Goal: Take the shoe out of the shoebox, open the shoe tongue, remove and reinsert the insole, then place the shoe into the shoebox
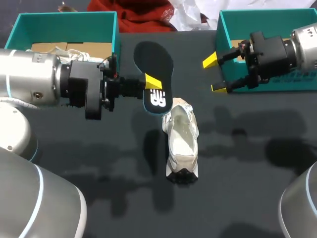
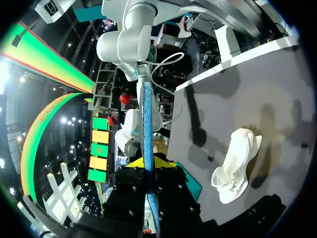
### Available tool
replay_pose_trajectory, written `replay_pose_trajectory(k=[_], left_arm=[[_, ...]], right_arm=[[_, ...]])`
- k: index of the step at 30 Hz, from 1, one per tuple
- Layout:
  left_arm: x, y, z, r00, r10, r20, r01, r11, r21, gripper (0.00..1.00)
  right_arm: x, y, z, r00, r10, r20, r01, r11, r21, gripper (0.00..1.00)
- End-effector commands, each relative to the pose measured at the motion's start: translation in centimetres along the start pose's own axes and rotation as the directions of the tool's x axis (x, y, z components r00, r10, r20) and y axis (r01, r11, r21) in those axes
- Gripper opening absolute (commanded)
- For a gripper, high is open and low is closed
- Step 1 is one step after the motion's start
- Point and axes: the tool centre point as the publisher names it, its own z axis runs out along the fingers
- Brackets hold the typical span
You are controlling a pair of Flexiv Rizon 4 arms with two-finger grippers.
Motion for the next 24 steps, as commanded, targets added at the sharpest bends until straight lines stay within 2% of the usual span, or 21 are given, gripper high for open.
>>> replay_pose_trajectory(k=[1, 4, 5, 17, 20, 24], left_arm=[[1.5, 1.2, 1.8, 0.998, 0.045, 0.046, -0.045, 0.999, -0.008, 0.0], [1.8, 1.8, 2.6, 0.991, 0.119, 0.057, -0.115, 0.991, -0.076, 0.0], [1.8, 1.8, 2.6, 0.991, 0.119, 0.057, -0.115, 0.991, -0.076, 0.0], [1.8, 1.8, 2.6, 0.991, 0.119, 0.057, -0.115, 0.991, -0.076, 0.0], [2.1, 2.7, 3.3, 0.986, 0.149, 0.069, -0.145, 0.987, -0.063, 0.0], [2.2, 3.4, 4.2, 0.98, 0.181, 0.086, -0.178, 0.983, -0.048, 0.0]], right_arm=[[0.5, 0.9, 0.6, 0.999, -0.01, -0.053, 0.011, 1.0, 0.029, 1.0], [1.2, 1.0, 0.9, 0.996, 0.0, -0.084, 0.002, 1.0, 0.024, 1.0], [1.2, 1.1, 1.1, 0.996, 0.032, -0.086, -0.031, 0.999, 0.014, 1.0], [1.2, 1.1, 1.1, 0.996, 0.032, -0.086, -0.031, 0.999, 0.014, 1.0], [1.9, 1.9, 1.7, 0.994, 0.039, -0.104, -0.037, 0.999, 0.02, 1.0], [2.3, 2.0, 3.1, 0.991, 0.041, -0.126, -0.036, 0.998, 0.045, 1.0]])
